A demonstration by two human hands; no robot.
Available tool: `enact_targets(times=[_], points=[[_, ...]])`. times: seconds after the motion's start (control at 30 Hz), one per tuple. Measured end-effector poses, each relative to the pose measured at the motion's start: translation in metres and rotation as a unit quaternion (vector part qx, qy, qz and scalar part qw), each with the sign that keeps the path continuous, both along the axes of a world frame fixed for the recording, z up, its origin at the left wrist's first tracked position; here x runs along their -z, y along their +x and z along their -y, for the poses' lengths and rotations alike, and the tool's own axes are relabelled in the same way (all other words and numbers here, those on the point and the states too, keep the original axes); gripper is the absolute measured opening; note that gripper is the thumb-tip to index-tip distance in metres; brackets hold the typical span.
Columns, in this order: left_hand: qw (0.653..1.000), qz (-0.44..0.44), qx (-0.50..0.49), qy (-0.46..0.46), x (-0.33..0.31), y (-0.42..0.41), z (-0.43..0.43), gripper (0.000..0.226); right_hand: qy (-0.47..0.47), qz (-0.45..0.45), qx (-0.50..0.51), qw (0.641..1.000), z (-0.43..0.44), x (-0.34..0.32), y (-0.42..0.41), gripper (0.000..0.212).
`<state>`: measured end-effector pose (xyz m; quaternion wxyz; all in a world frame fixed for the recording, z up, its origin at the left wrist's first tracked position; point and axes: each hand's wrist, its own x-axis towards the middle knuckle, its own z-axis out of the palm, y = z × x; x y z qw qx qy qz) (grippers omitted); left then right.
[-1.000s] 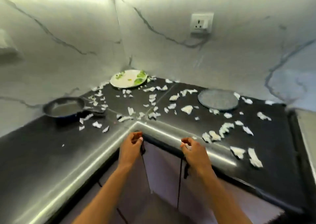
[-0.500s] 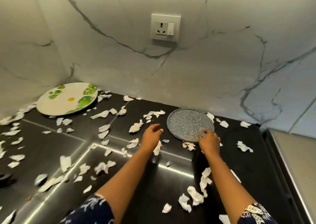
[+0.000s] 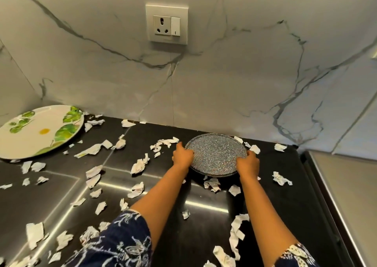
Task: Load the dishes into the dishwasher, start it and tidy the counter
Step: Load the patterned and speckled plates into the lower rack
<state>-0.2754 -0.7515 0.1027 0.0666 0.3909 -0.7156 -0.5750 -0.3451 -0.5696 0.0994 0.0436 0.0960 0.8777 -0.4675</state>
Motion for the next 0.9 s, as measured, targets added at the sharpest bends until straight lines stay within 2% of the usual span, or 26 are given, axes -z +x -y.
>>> enact_targets(times=[0.13, 0.2, 0.27, 0.37, 0.5, 0.63, 0.7, 0.8, 0.87, 0.9], points=[[0.987, -0.108, -0.067, 0.100, -0.015, 0.027, 0.016, 0.065, -0.111, -0.054, -0.014, 0.992, -0.004, -0.010, 0.012, 0.046], [0.965, -0.185, -0.091, 0.159, -0.028, 0.056, 0.023, 0.048, -0.162, -0.070, -0.039, 0.983, 0.006, -0.021, 0.023, 0.044], [0.948, -0.228, -0.117, 0.189, -0.044, 0.095, 0.036, 0.032, -0.202, -0.078, -0.097, 0.972, 0.029, -0.035, 0.037, 0.040], [0.918, -0.263, -0.205, 0.214, -0.058, 0.156, 0.072, 0.033, -0.240, -0.058, -0.217, 0.944, 0.091, -0.047, 0.061, 0.037], [0.875, -0.283, -0.360, 0.158, -0.067, 0.248, 0.144, 0.040, -0.216, 0.014, -0.381, 0.899, 0.206, -0.047, 0.114, 0.037], [0.820, -0.293, -0.482, 0.100, -0.072, 0.342, 0.203, 0.040, -0.222, 0.089, -0.458, 0.856, 0.317, -0.041, 0.171, 0.028], [0.791, -0.310, -0.521, 0.083, -0.074, 0.378, 0.231, 0.037, -0.241, 0.148, -0.457, 0.843, 0.370, -0.044, 0.192, 0.023], [0.756, -0.322, -0.565, 0.067, -0.073, 0.415, 0.274, 0.035, -0.284, 0.273, -0.374, 0.840, 0.442, -0.046, 0.209, 0.013], [0.740, -0.330, -0.583, 0.068, -0.072, 0.429, 0.296, 0.037, -0.266, 0.276, -0.346, 0.857, 0.471, -0.044, 0.208, 0.009], [0.734, -0.335, -0.586, 0.073, -0.071, 0.434, 0.306, 0.038, -0.252, 0.261, -0.340, 0.867, 0.485, -0.040, 0.203, 0.015]])
